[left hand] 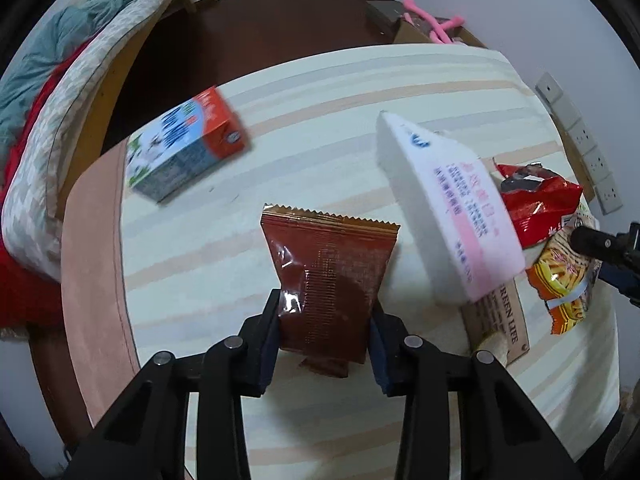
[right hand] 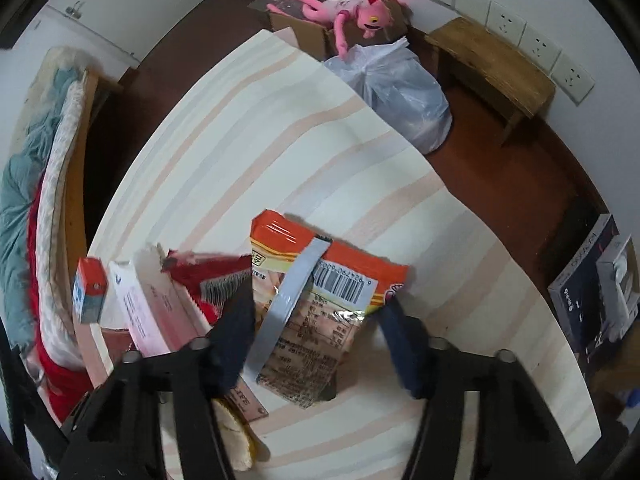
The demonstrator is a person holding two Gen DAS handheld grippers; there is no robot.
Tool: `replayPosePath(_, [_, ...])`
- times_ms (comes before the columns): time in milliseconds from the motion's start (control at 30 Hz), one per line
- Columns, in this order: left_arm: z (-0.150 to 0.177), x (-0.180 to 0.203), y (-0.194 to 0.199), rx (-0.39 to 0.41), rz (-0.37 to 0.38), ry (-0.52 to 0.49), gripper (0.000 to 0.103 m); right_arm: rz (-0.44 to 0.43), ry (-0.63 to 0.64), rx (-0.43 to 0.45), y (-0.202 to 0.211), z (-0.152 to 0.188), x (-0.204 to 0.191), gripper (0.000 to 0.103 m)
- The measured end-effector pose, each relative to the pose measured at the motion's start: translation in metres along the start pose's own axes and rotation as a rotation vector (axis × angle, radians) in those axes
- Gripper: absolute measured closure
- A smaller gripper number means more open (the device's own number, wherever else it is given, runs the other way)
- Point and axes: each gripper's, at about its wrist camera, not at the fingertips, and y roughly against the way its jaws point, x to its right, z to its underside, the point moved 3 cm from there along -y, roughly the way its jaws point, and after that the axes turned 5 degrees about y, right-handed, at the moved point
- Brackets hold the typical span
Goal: Collect trash
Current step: 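Grasp the brown snack packet with the left tool while the right grasps the orange chip bag, then carry packet and chip bag over the bin and release both inside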
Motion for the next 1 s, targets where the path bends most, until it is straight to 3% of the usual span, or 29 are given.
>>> replayPosePath(100, [0.015, -0.01, 0.01, 0.017, 0.018, 0.055, 0.068, 0.001, 0.037, 0.01, 0.006, 0.006, -0.003, 0.058])
replayPosePath(267, [0.05, -0.021, 0.039, 0.063, 0.029, 0.08, 0.069, -0.044, 0.121, 0.051, 0.026, 0.03, -0.009, 0.061])
replayPosePath(667, [0.129, -0.068, 0.154, 0.241, 0.062, 0.156, 0.069, -0.206, 0.357, 0.135, 0.106, 0.155, -0.046, 0.062])
replayPosePath(900, [0.195, -0.133, 0.205, 0.301, 0.025, 0.274, 0.069, -0.305, 0.505, 0.163, 0.148, 0.226, -0.093, 0.062])
replayPosePath(1000, [0.222, -0.166, 0.218, 0.308, 0.0, 0.33, 0.069, -0.374, 0.585, 0.132, 0.157, 0.263, -0.128, 0.062])
